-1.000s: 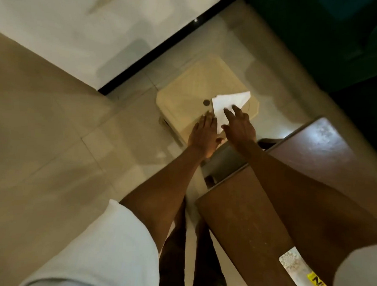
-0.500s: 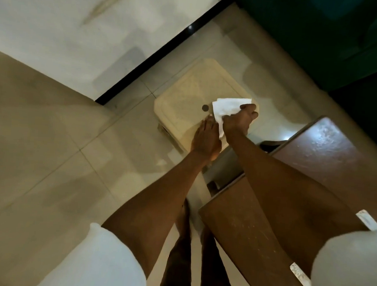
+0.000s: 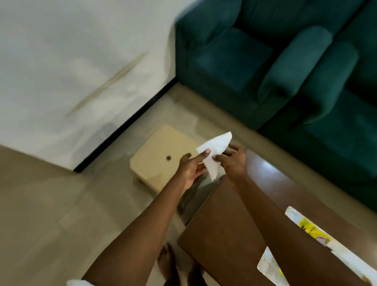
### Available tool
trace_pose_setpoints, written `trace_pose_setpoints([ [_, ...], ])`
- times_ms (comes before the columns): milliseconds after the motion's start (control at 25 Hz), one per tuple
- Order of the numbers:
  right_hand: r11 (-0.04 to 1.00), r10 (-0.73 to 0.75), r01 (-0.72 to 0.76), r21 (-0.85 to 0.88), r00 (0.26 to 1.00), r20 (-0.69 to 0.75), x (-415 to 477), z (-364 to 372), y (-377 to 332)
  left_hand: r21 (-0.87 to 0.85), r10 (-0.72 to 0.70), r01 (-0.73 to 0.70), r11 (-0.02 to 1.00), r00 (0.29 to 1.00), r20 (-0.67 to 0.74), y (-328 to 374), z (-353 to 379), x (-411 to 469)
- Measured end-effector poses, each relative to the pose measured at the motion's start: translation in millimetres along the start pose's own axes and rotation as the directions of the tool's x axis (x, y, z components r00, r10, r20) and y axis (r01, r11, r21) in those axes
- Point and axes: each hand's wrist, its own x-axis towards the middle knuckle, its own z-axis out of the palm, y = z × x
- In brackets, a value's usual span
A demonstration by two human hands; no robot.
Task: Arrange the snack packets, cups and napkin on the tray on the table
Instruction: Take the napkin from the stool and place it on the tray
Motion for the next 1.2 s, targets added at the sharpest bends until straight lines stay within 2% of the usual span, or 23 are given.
trace_pose_setpoints([
  [120,0.998,-0.037,0.036,0.059,0.999,0.017,-37,-66,-65,0.072,0.05,-0.064,0.995,0.983,0.175,16,53,-51],
  [200,0.99,-0.105,0.108,0.092,0.994,-0.037,-70,-115,-104,0.109,0.079,-0.115,0.987,0.954,0.289,24,100,-92],
  [360,0.966,-0.197,0.214,0.145,0.973,-0.12,-139,-209,-160,0.146,0.094,-0.191,0.971,0.86,0.501,38,200,-173],
  [560,0.908,-0.336,0.382,0.174,0.91,-0.244,-232,-329,-214,0.263,0.139,-0.415,0.871,0.722,0.678,44,328,-281],
  [760,0.84,-0.463,0.522,0.148,0.832,-0.305,-300,-449,-239,0.281,0.207,-0.573,0.769,0.641,0.739,4,425,-366],
  [960,0.819,-0.512,0.565,0.094,0.797,-0.321,-349,-555,-238,0.254,0.27,-0.651,0.716,0.593,0.758,-57,502,-435],
  [1120,0.775,-0.551,0.621,0.115,0.754,-0.357,-371,-608,-228,0.204,0.251,-0.609,0.767,0.577,0.778,-89,535,-460],
  [1200,0.763,-0.557,0.635,0.117,0.738,-0.381,-378,-626,-220,0.218,0.219,-0.619,0.755,0.551,0.806,-104,542,-467],
])
